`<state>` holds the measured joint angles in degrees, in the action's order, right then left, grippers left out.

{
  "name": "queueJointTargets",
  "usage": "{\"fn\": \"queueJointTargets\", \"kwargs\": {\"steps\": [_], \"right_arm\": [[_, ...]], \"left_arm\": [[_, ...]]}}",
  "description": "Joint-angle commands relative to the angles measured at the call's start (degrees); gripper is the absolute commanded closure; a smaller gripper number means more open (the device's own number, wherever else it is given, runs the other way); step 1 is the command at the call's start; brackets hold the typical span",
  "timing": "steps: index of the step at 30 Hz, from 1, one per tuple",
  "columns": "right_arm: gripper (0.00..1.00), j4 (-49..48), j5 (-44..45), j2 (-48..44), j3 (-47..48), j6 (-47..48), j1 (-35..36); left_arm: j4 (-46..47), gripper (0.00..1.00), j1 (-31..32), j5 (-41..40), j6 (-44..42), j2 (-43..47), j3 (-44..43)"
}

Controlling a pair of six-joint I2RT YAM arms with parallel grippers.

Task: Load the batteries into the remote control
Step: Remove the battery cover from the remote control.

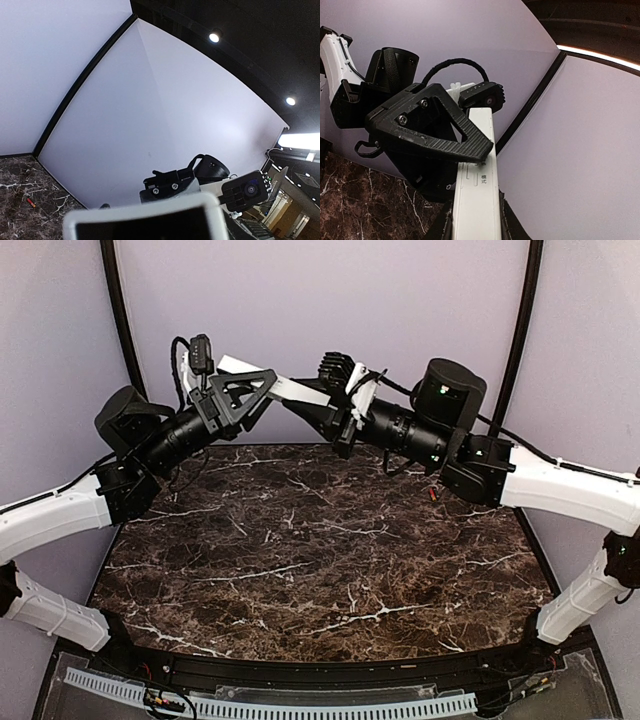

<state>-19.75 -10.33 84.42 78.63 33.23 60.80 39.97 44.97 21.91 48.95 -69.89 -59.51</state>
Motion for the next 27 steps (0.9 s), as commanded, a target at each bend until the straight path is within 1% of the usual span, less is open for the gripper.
{"fn": "queueJointTargets", "kwargs": {"steps": [1, 3, 5, 7, 9, 10, 11, 12, 13, 14, 16, 17, 18, 19, 20, 22, 25, 27], "right_arm": [[1.0, -3.01, 2.25, 0.74, 0.65, -2.6, 0.91], [1.0, -3.01, 2.73, 0.82, 0.56, -2.55, 1.14], [1.0, -3.1, 3.13, 0.74, 0.63, -2.51, 1.16], [1.0, -3.27, 3.83, 0.7, 0.65, -2.45, 1.23], [1.0, -3.24, 4.16, 0.55, 0.78, -2.41, 1.24], [1.0, -3.21, 4.17, 0.48, 0.82, -2.41, 1.24], [1.0, -3.05, 4.12, 0.44, 0.82, -2.46, 1.21], [0.99, -2.79, 4.05, 0.33, 0.86, -2.47, 1.25], [0.88, -2.46, 3.9, 0.1, 0.83, -2.35, 1.21], [0.76, -2.05, 3.39, -0.25, 0.64, -2.05, 1.17], [0.42, -1.39, 1.9, -1.43, -0.28, -0.74, 1.25], [0.28, -1.24, 0.89, -2.24, -1.09, 0.28, 1.21], [0.18, -1.1, -0.27, -3.04, -1.83, 1.12, 1.22], [0.12, -0.9, -1.65, -3.77, -2.59, 2.08, 1.23], [0.07, -0.72, -2.88, -4.25, -3.06, 2.91, 1.22], [0.05, -0.4, -3.95, -4.55, -3.11, 3.7, 1.18], [0.06, -0.16, -4.27, -3.89, -2.55, 5.12, 1.21], [0.1, -0.12, -5.02, -3.28, -2.3, 6.02, 1.22]], "left_arm": [[0.95, 0.49, 0.29, -3.47, -1.43, 1.99, 0.85], [1.03, 0.61, 0.29, -3.18, -1.28, 1.65, 0.66], [1.03, 0.68, 0.29, -2.39, -0.48, 1.15, 0.4], [1.33, 0.69, 0.29, -1.61, 0.68, 0.7, 0.43], [1.68, 0.74, 0.29, -0.93, 1.08, 0.44, 0.39], [1.76, 0.82, 0.29, -0.78, 1.16, 0.4, 0.34], [1.69, 0.87, 0.29, -0.63, 1.17, 0.38, 0.26], [1.56, 0.96, 0.29, -0.59, 1.16, 0.37, 0.09], [1.13, 0.98, 0.29, -0.52, 1.09, 0.43, -0.04], [0.97, 1.0, 0.29, -0.45, 0.9, 0.49, -0.27], [0.88, 1.0, 0.29, 0.4, 0.11, 0.72, -0.53], [1.16, 1.0, 0.29, 1.31, -0.43, 0.89, -0.85], [1.47, 1.0, 0.29, 2.05, -0.56, 0.94, -0.95], [2.36, 1.0, 0.29, 3.52, -0.69, 0.93, -1.07], [2.82, 1.0, 0.29, 4.84, -0.56, 0.91, -1.15], [4.19, 1.0, 0.29, 5.85, 0.46, 0.57, -1.34], [5.62, 1.0, 0.29, 6.19, 2.12, -0.17, -1.43], [6.64, 1.0, 0.29, 6.46, 3.25, -0.65, -1.34]]}}
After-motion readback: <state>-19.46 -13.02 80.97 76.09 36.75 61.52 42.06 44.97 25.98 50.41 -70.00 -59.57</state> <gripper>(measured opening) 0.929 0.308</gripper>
